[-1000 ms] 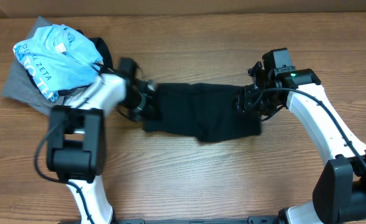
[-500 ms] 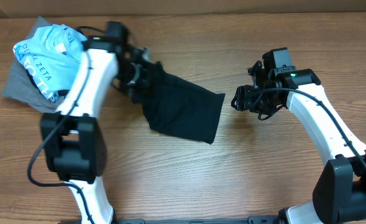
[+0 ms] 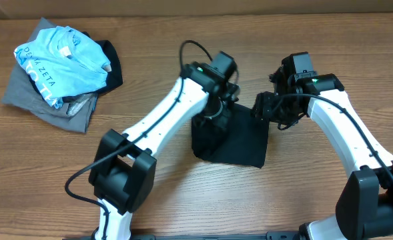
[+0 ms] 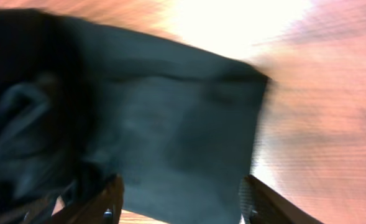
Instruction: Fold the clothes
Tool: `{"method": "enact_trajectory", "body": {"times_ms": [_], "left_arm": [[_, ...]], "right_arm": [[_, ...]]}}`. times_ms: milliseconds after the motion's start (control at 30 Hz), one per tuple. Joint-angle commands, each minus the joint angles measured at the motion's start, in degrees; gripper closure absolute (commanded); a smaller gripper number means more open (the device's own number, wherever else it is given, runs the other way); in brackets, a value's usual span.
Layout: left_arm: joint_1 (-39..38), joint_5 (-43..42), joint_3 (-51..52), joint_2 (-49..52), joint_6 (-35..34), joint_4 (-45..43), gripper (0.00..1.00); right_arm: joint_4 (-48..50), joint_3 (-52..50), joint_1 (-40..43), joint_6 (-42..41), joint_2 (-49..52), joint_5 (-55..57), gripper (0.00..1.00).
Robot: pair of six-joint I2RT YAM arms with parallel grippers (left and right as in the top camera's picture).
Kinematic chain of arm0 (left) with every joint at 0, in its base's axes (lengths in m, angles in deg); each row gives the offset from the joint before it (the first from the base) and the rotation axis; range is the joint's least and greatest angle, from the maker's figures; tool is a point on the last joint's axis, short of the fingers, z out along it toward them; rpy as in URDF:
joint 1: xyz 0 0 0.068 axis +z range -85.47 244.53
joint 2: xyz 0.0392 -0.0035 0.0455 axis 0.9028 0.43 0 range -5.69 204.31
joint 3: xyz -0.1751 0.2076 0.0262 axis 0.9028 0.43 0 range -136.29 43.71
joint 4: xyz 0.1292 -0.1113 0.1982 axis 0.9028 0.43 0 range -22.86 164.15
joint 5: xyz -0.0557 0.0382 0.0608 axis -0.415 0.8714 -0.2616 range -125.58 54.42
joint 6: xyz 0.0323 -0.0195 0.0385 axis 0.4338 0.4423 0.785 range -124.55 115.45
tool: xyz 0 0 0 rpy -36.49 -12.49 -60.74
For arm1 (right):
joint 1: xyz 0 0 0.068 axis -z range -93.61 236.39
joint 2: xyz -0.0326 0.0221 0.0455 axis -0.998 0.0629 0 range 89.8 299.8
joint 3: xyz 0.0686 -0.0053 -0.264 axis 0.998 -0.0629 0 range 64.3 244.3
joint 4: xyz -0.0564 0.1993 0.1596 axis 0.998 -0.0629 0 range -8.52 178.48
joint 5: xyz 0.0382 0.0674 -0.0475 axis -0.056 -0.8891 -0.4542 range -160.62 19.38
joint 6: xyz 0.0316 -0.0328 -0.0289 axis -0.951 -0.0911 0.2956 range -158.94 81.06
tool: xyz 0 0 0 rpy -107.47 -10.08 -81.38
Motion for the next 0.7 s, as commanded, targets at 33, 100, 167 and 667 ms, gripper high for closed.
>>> {"method": "enact_trajectory", "body": {"times_ms": [33, 100, 167, 667], "left_arm": [[-0.9, 6.9, -0.5, -0.7, -3.3, -0.2, 0.93], [0.2, 7.5, -0.5, -0.7, -3.5, 0.5, 0.95], [1.8, 7.5, -0.5, -0.7, -3.5, 1.0, 0.96], [18.6, 8.7, -0.5, -0.7, -3.4, 9.1, 0.96]], "right_arm": [[-2.8, -0.5, -0.2, -11.4, -1.5, 11.7, 0.41], [-3.1, -1.3, -0.1, -10.8, -0.3, 10.9, 0.41], [-2.8, -2.3, -0.1, -9.7, 1.1, 10.4, 0.41], [2.5, -5.4, -0.2, 6.5, 3.8, -7.5, 0.34]]}}
